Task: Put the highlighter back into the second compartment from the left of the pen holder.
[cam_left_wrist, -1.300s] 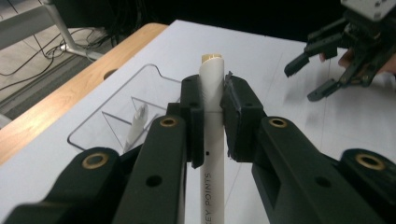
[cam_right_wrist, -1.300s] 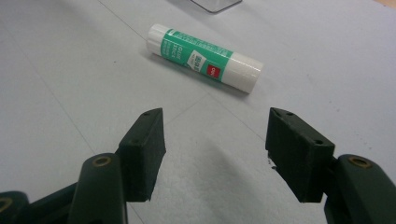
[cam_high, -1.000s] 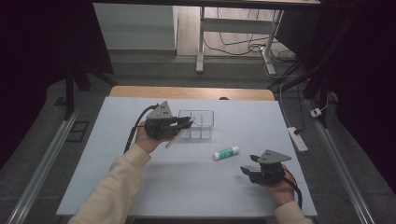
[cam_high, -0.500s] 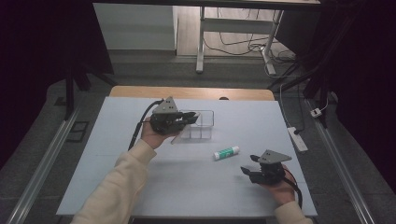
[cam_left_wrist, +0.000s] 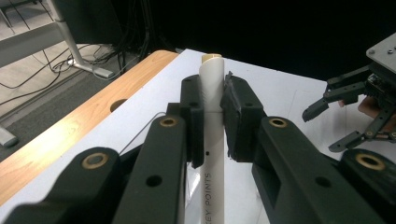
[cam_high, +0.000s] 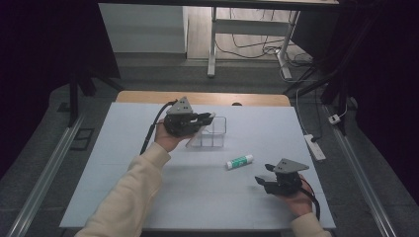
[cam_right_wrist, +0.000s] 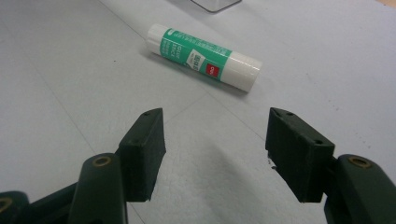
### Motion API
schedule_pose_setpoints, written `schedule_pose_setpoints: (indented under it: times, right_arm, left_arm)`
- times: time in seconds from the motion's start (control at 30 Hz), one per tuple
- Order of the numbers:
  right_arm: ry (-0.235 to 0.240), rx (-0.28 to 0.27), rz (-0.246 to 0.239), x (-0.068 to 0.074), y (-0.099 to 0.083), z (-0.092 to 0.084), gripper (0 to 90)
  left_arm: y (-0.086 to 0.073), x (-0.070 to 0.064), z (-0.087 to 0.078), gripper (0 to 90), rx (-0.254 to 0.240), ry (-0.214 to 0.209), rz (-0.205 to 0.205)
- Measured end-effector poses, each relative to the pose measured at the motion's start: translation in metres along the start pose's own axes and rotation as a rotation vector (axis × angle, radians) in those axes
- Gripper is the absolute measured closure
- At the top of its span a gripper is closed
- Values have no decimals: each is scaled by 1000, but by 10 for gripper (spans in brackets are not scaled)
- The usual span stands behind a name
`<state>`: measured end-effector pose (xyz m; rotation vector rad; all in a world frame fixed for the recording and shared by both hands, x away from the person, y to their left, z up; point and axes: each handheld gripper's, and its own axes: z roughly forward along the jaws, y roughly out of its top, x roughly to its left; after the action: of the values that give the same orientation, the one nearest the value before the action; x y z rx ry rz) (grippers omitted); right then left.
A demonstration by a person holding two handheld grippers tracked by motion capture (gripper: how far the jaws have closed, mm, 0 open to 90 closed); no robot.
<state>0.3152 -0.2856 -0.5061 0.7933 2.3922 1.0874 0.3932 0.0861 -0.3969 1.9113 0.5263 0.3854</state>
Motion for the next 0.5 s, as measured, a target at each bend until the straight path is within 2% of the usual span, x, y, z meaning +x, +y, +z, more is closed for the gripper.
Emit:
schedule_pose_setpoints:
  times: [0.17,0.5]
  right_arm:
    - [2,4,-1,-2,0,0,368]
    - [0,7,2,-3,-1,1,369]
  left_arm:
    - [7,4,7,788,-6,6,3]
    - [15,18,16,787,-17,19,-31]
